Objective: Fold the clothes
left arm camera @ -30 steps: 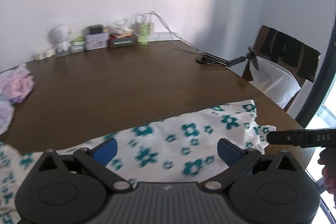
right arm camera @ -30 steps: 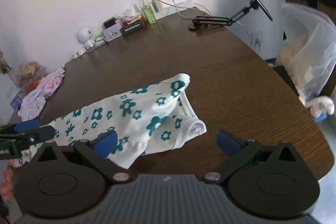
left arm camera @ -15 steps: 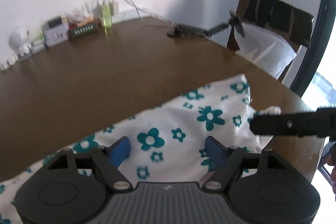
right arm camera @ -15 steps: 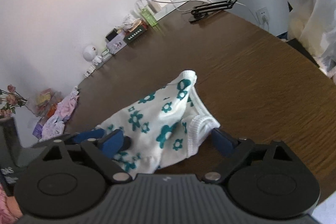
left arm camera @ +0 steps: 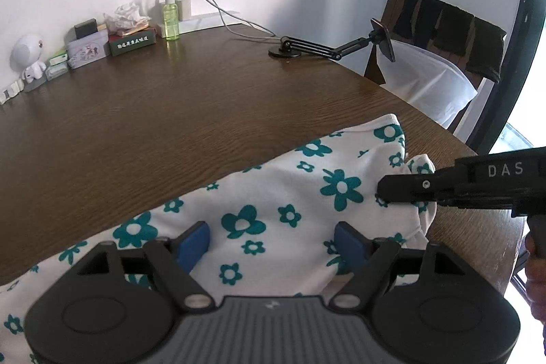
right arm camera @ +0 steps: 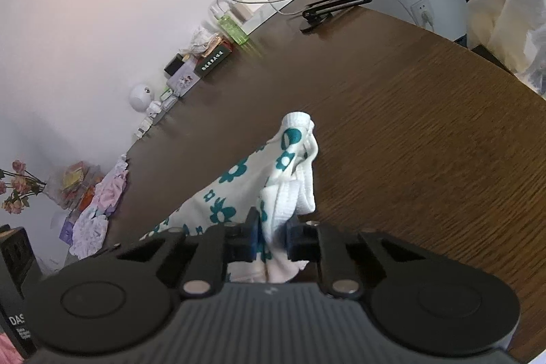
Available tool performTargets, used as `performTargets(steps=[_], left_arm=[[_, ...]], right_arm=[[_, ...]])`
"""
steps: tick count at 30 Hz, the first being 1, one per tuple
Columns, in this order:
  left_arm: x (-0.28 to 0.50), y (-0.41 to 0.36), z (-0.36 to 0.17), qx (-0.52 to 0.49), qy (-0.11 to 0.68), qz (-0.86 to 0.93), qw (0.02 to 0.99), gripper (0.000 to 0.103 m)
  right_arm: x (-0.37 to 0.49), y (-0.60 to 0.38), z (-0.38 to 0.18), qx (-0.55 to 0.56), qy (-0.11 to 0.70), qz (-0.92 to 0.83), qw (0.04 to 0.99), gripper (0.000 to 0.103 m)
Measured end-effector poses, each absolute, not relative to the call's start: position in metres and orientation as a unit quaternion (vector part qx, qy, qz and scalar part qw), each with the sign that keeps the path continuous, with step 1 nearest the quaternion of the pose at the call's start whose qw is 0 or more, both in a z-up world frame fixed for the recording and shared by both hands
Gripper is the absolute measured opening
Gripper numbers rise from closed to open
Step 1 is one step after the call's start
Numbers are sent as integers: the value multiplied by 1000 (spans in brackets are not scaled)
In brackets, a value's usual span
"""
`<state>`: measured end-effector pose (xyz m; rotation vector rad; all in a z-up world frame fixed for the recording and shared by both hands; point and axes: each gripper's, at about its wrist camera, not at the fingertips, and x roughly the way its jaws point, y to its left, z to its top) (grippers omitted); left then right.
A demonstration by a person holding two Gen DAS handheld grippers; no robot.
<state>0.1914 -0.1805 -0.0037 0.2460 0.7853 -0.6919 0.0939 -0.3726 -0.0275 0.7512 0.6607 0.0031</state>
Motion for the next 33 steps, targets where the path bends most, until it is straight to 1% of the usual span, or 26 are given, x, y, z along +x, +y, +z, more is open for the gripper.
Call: performTargets(steps=[1, 4, 9, 13, 15, 17, 19, 22, 26, 28, 33], left_arm=[[191, -181, -4, 115, 374, -332, 859, 82], [193, -178, 2, 99, 374, -342, 857, 82], [192, -163, 21, 89, 353, -335, 869, 81], [200, -158, 18, 85, 362, -332, 867, 77], [206, -161, 11, 74, 373, -349, 856, 72], [208, -165, 4, 79, 377, -352, 853, 71], [207, -167, 1, 88, 367, -355, 856, 71], [204, -156, 4, 65, 369, -366, 852, 71], [200, -120, 17, 46, 359, -335, 870, 72], [199, -99, 23, 41, 350, -312, 882, 73], [205, -54, 40, -21, 337, -292, 895, 74]], right_arm=[[94, -372, -25, 352, 315, 4, 881, 10], [94, -368, -16, 324, 309, 12, 894, 8], [95, -371, 17, 231, 300, 4, 925, 8], [96, -363, 47, 125, 293, -11, 948, 8], [98, -348, 57, 79, 290, -2, 954, 8], [99, -328, 64, 32, 287, 18, 957, 8], [101, -306, 68, -16, 286, 36, 958, 8], [103, -274, 72, -82, 287, 71, 952, 8], [108, -241, 71, -152, 298, 111, 936, 9], [113, -229, 68, -167, 307, 125, 928, 9], [125, -202, 53, -181, 330, 152, 914, 10]])
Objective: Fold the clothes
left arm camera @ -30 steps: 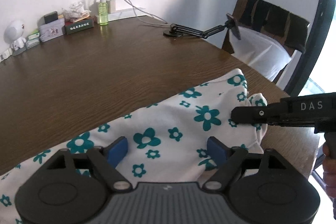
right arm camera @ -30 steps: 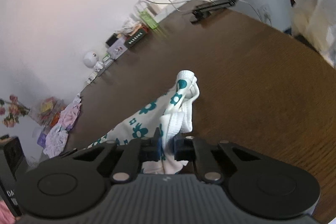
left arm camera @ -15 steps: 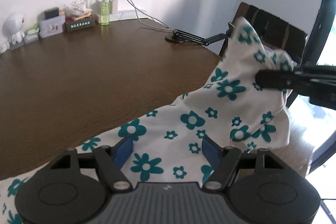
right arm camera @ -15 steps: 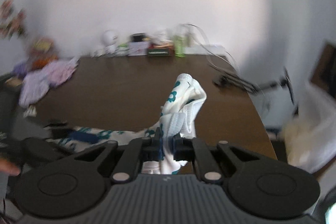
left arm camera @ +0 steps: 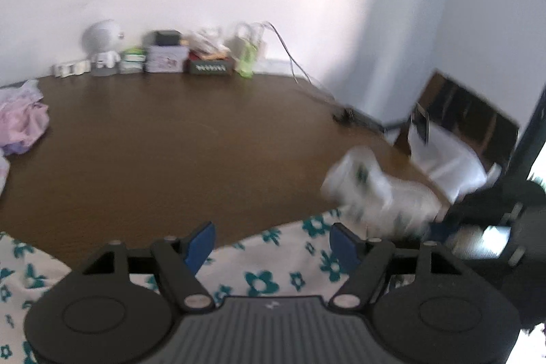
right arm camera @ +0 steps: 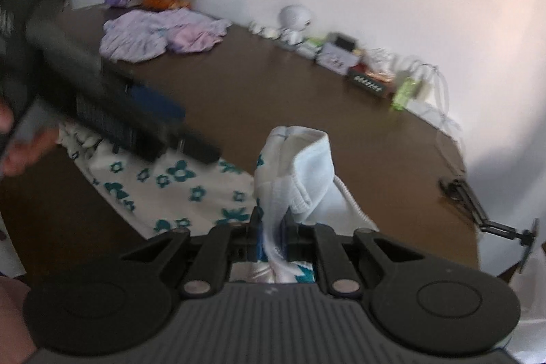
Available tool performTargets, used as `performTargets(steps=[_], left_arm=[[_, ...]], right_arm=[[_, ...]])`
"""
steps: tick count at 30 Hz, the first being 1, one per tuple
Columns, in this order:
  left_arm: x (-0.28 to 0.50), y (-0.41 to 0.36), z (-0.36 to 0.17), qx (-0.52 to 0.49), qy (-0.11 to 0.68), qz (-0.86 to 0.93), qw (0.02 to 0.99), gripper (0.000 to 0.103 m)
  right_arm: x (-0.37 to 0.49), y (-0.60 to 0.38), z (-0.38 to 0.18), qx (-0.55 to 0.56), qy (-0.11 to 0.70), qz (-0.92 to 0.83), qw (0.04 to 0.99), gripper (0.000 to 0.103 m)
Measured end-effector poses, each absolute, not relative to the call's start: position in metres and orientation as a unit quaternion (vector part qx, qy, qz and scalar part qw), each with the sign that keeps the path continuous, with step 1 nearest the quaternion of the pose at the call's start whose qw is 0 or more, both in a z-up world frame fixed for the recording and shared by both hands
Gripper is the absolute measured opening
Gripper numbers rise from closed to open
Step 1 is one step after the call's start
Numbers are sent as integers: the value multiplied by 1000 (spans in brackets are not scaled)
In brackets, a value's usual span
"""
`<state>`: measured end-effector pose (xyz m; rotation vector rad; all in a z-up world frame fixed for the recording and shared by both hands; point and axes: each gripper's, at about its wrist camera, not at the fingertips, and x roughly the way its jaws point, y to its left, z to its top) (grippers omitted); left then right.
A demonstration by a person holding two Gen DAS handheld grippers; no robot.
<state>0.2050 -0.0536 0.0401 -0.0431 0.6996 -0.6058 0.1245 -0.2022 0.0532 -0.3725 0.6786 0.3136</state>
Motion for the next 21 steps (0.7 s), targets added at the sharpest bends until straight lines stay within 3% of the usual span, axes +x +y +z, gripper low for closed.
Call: performTargets(steps=[7, 8, 9, 11, 15, 19, 21], left_arm=[[210, -63, 53, -19, 325, -327, 887, 77], [211, -69, 52, -15, 328, -331, 885, 77], [212, -74, 51, -13, 331, -336, 882, 77], [215, -86, 49, -10, 336, -341, 878, 77], [220, -97, 46, -16, 340, -350, 873, 78], [229, -104, 42, -24, 344, -356, 869, 80], [229, -111, 38, -16, 348, -361, 865, 79]], right_arm=[[128, -176, 17, -173, 356, 160, 904, 16], [127, -175, 17, -167, 354, 158, 907, 23], [124, -176, 19, -157, 350, 164, 909, 38], [119, -178, 22, -136, 342, 175, 913, 57], [93, -194, 45, -93, 308, 209, 923, 76], [65, -233, 78, -43, 274, 222, 935, 79], [63, -256, 86, -30, 264, 193, 945, 71]])
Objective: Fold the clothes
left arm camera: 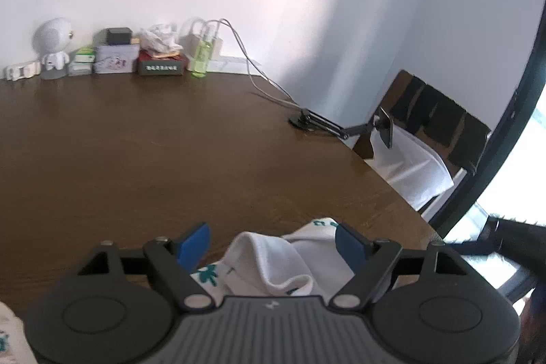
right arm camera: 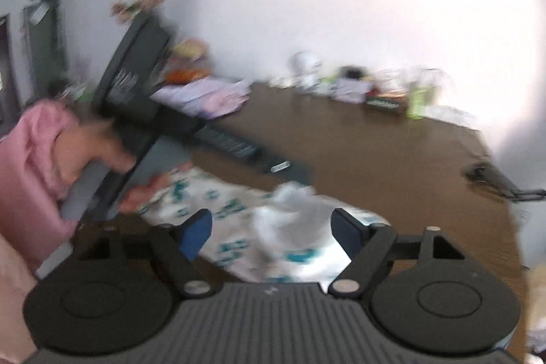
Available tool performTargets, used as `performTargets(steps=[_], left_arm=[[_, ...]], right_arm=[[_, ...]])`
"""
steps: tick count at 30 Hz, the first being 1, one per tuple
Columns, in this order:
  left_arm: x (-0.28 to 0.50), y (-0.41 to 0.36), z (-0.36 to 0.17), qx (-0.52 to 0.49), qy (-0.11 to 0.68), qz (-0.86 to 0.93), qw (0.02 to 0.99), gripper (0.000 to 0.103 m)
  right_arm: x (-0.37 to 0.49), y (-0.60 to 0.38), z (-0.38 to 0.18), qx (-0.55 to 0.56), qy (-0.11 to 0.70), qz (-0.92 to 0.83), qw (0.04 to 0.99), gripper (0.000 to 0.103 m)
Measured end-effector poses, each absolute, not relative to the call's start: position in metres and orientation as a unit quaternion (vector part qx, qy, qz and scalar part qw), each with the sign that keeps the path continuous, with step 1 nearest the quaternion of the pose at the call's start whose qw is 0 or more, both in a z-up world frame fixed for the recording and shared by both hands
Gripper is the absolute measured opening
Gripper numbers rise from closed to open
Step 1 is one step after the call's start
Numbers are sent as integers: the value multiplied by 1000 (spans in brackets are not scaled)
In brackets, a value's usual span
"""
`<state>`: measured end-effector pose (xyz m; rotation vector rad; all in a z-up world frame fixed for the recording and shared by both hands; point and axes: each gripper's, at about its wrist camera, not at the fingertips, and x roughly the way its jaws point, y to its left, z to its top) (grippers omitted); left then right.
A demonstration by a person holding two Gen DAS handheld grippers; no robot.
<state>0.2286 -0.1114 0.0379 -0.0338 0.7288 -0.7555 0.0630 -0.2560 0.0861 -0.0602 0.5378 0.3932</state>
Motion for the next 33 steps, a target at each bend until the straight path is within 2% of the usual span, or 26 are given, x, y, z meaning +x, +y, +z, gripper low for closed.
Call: performTargets(steps=[1, 3, 4, 5, 14, 15, 17, 20, 22, 26, 27, 29, 30, 31, 32, 33], left_arm=[[228, -116, 35, -10, 350, -364, 863, 77], [224, -124, 30, 4, 352, -376, 857, 67], [222, -128, 28, 11, 354, -382, 854, 61], [220, -131, 25, 20, 356, -381, 853, 58], [215, -128, 3, 58, 381, -357, 851, 55], [215, -126, 7, 56, 378, -354, 854, 56], [215, -121, 19, 47, 363, -343, 865, 65], [213, -117, 41, 28, 333, -350, 875, 70], [211, -121, 54, 25, 312, -366, 876, 70], [212, -153, 64, 57, 295, -401, 866, 67], [215, -163, 61, 67, 300, -408, 859, 65], [220, -181, 51, 89, 317, -418, 847, 48], [224, -188, 45, 98, 330, -417, 841, 43], [226, -191, 38, 103, 341, -415, 837, 32], [228, -194, 30, 109, 352, -412, 833, 28], [230, -197, 23, 114, 363, -410, 829, 28]], right_arm=[[67, -265, 86, -31, 266, 169, 949, 64], [84, -277, 77, -32, 287, 139, 947, 22], [92, -280, 70, -27, 299, 140, 943, 16], [100, -283, 63, -23, 312, 141, 939, 15], [116, -241, 22, -90, 347, 185, 915, 13], [114, -239, 20, -98, 338, 186, 917, 13], [112, -234, 21, -106, 339, 188, 916, 13], [106, -242, 35, -89, 326, 201, 920, 16], [96, -251, 49, -77, 300, 194, 931, 24], [97, -263, 54, -47, 281, 168, 944, 25], [103, -260, 50, -44, 288, 170, 942, 25], [112, -252, 41, -44, 301, 179, 936, 23], [112, -246, 38, -49, 307, 183, 933, 23], [111, -242, 34, -55, 312, 181, 931, 23], [111, -237, 30, -60, 317, 179, 929, 23], [111, -236, 27, -62, 321, 175, 929, 23]])
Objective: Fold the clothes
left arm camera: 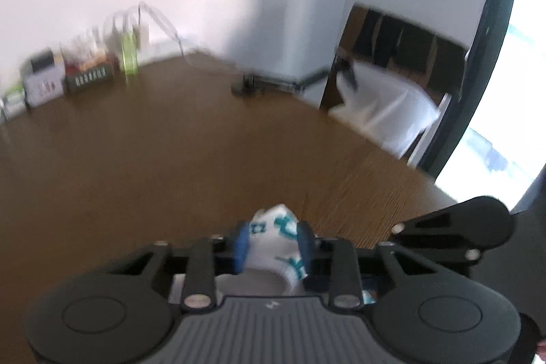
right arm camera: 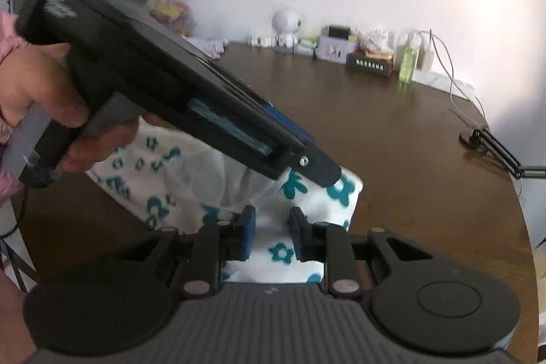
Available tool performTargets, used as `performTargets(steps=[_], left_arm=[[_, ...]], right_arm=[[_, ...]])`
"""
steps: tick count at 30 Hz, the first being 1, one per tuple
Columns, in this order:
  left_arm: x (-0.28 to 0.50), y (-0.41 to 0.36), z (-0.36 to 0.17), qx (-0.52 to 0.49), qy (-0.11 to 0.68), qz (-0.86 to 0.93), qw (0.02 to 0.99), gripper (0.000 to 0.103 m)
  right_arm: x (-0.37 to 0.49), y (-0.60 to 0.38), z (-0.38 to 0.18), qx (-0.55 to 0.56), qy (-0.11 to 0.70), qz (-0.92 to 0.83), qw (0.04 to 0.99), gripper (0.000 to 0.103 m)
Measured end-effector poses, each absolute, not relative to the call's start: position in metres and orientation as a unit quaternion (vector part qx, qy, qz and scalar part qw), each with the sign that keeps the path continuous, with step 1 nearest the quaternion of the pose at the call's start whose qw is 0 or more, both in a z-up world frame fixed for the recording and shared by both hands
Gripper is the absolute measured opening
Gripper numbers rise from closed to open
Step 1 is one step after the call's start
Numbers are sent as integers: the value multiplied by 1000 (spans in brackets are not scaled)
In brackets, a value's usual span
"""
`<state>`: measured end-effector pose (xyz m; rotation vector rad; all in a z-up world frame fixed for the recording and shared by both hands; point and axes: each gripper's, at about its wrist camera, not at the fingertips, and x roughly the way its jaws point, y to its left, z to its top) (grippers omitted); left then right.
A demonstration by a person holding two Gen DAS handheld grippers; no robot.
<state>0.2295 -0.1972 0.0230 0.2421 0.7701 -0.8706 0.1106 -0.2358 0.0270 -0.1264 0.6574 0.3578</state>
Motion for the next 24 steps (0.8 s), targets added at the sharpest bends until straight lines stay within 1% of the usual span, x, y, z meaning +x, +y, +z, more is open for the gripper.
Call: performTargets(steps=[1, 5, 8, 9, 10, 11, 12, 13, 14, 16, 19, 24], left_arm=[[232, -197, 17, 113, 368, -409, 827, 28], [239, -192, 0, 105, 375, -403, 828, 35], [239, -186, 4, 86, 372, -405, 831, 37], [240, -184, 7, 79, 370, -406, 832, 41], [238, -178, 13, 68, 360, -408, 836, 46], [235, -170, 21, 58, 347, -410, 841, 53], [232, -161, 29, 49, 334, -411, 847, 57], [228, -151, 37, 40, 321, -412, 852, 67], [225, -143, 44, 35, 312, -411, 856, 72], [216, -131, 50, 37, 304, -409, 860, 73], [204, -121, 50, 48, 310, -413, 855, 77], [190, -124, 38, 78, 314, -420, 848, 76]], right_arm=[[110, -236, 26, -61, 323, 171, 929, 23], [108, -235, 19, -56, 321, 165, 931, 23], [106, -233, 18, -69, 316, 162, 932, 23], [105, -235, 20, -67, 315, 163, 932, 26], [104, -240, 25, -58, 312, 167, 933, 29], [102, -251, 32, -35, 306, 172, 936, 47], [99, -263, 38, -10, 297, 174, 939, 70], [96, -277, 45, 19, 288, 172, 942, 79], [97, -289, 48, 40, 287, 167, 942, 85], [100, -312, 50, 82, 292, 158, 940, 85], [113, -336, 36, 140, 328, 148, 922, 85], [122, -343, 13, 187, 362, 156, 900, 86]])
